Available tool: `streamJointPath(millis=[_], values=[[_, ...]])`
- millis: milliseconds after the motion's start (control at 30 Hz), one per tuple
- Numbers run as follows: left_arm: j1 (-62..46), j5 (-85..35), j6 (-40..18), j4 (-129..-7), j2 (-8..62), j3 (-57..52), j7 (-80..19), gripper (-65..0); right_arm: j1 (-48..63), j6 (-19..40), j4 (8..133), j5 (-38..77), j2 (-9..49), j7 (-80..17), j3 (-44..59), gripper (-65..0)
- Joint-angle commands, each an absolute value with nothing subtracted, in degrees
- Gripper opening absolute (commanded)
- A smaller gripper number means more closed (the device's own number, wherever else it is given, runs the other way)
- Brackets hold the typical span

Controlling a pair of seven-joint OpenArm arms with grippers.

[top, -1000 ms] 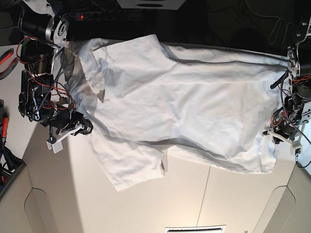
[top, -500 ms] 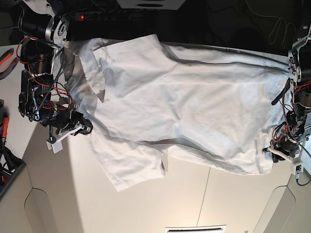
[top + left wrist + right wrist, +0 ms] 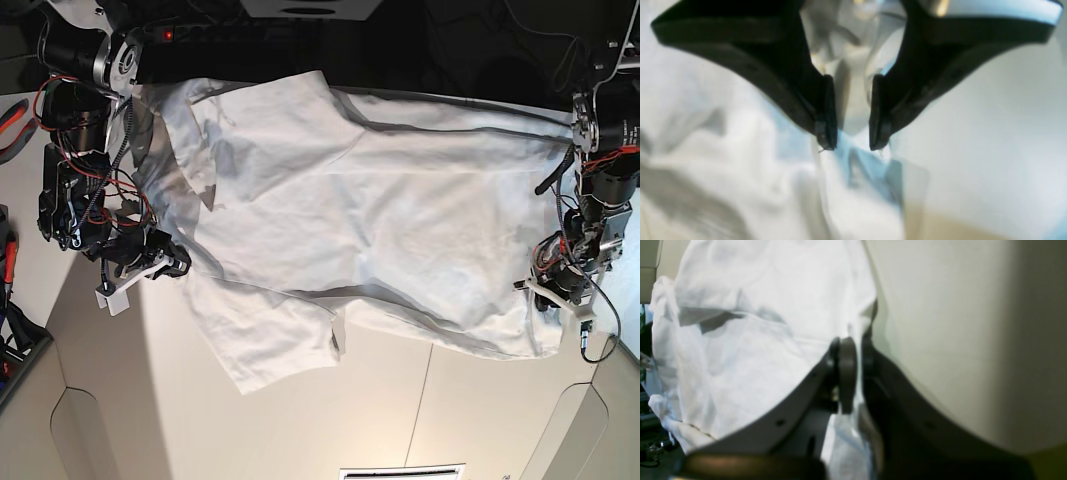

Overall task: Layout the t-shirt on the table in an organized manner, then fold the t-shirt properly
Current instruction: 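Release and regrasp the shirt hem edge with the left gripper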

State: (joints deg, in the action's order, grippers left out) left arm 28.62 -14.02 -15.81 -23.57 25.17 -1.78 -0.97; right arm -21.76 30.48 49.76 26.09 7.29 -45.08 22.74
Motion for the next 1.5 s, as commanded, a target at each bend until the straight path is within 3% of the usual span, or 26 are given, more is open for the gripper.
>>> streamJointPath(millis=[0, 267, 300, 367, 400, 867, 1100, 1133, 1233, 1267, 1467], values=[[30.1, -13.9, -16.0, -24.3, 25.9, -1.8, -0.2, -43.9, -23.0, 30.9, 50.4, 26.6, 7.7, -44.8, 22.7, -65.0], [30.0, -13.9, -15.8, -24.3, 25.4, -1.8, 0.0, -44.3, -23.0, 30.9, 50.4, 26.6, 7.7, -44.8, 22.7, -65.0], [30.0, -13.9, -15.8, -24.3, 25.4, -1.8, 0.2, -47.5, -23.0, 30.9, 50.4, 26.6, 7.7, -44.8, 22.7, -65.0], [30.0, -13.9, -15.8, -24.3, 25.4, -1.8, 0.3, -62.8, -23.0, 30.9, 50.4, 26.6, 7.7, -44.9, 22.7, -65.0], [30.0, -13.9, -15.8, -24.3, 25.5, -1.8, 0.3, -65.0, -23.0, 30.9, 50.4, 26.6, 7.7, -44.8, 22.7, -65.0], [29.0, -16.0, -16.1, -30.6, 28.9, -1.8, 0.5, -65.0, -23.0, 32.4, 58.7, 33.4, 7.7, -49.6, 22.7, -65.0], [29.0, -8.6, -17.4, -31.1, 27.4, -1.8, 2.8, -65.0, -23.0, 32.4, 58.9, 33.2, 7.6, -49.8, 22.7, -65.0], [29.0, -6.9, -18.0, -31.1, 27.0, -1.8, 2.7, -63.8, -23.0, 32.4, 58.9, 33.2, 7.5, -49.8, 22.7, -65.0], [29.0, -6.2, -21.0, -31.1, 26.5, -1.8, 2.2, -33.0, -23.0, 32.4, 58.9, 33.2, 7.4, -49.9, 22.7, -65.0], [29.0, -6.7, -20.9, -31.1, 26.3, -1.8, 2.1, -28.9, -23.0, 32.4, 58.9, 33.2, 7.4, -50.0, 22.7, -65.0], [29.0, -6.7, -14.1, -30.8, 25.0, -1.8, 0.5, -28.9, -23.0, 32.4, 58.9, 33.2, 7.4, -50.2, 22.7, -65.0]])
